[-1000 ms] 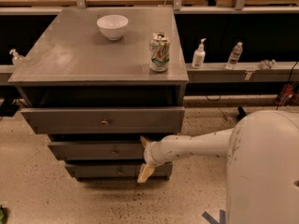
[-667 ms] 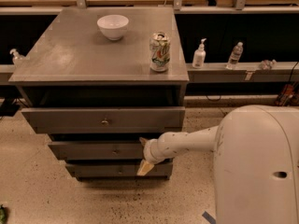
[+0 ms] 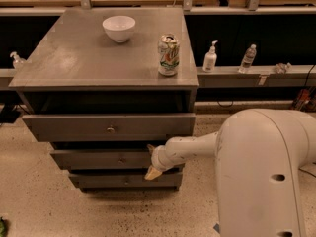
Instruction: Open middle drawer
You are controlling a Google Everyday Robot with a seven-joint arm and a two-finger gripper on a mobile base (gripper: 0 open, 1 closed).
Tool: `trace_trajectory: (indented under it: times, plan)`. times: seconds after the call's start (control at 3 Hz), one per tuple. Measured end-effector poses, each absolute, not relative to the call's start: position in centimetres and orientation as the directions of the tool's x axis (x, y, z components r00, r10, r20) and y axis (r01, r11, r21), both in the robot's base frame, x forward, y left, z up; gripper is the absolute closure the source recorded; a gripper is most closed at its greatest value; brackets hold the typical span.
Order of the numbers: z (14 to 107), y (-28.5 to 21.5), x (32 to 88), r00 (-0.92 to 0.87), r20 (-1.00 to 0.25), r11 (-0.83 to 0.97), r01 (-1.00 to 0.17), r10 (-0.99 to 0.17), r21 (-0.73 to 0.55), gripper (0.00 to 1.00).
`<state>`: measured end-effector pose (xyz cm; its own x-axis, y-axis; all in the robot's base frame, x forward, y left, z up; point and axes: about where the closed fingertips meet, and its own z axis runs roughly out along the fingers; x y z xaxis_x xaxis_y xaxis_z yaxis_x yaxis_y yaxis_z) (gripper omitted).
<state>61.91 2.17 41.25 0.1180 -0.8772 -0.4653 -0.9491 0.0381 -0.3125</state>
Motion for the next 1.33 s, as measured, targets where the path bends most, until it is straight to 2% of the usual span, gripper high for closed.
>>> trace_trajectory:
  times: [0.67, 1.0, 1.33]
  plan:
    - [41.97, 2.88, 60.12, 0.133, -0.476, 0.012, -0.957, -0.869, -0.290, 0.48]
    - [42.15, 2.88, 60.12, 0.133, -0.476, 0.012, -0.957, -0.869, -0.290, 0.44]
    - [42.24, 2.89, 60.11, 0.133, -0.476, 0.012, -0.957, -0.869, -0.290, 0.34]
